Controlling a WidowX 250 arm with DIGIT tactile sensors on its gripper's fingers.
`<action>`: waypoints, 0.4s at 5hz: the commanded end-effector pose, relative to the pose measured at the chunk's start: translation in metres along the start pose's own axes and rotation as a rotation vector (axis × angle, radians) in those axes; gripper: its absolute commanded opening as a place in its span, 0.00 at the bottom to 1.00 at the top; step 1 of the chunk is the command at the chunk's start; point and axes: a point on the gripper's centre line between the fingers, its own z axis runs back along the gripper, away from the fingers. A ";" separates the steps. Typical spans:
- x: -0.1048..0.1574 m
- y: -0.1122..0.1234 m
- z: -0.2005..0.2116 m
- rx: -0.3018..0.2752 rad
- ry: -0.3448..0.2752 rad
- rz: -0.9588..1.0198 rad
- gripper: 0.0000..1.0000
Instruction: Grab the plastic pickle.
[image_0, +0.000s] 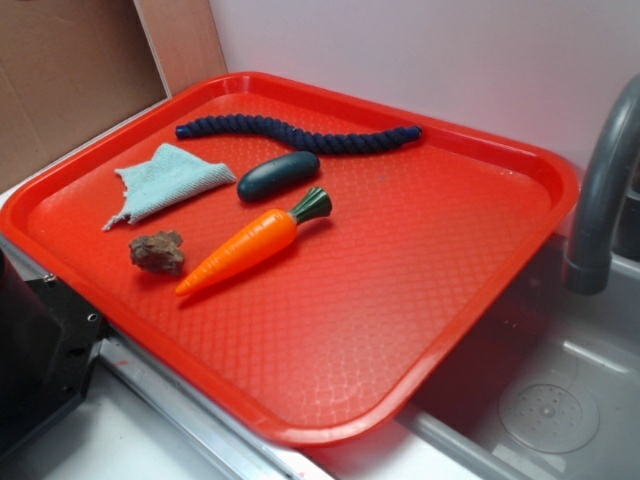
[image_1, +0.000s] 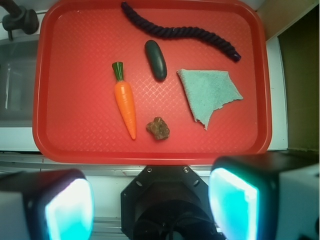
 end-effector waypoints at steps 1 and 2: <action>0.000 0.000 0.000 0.000 0.000 0.000 1.00; 0.011 0.006 -0.019 -0.004 -0.060 -0.035 1.00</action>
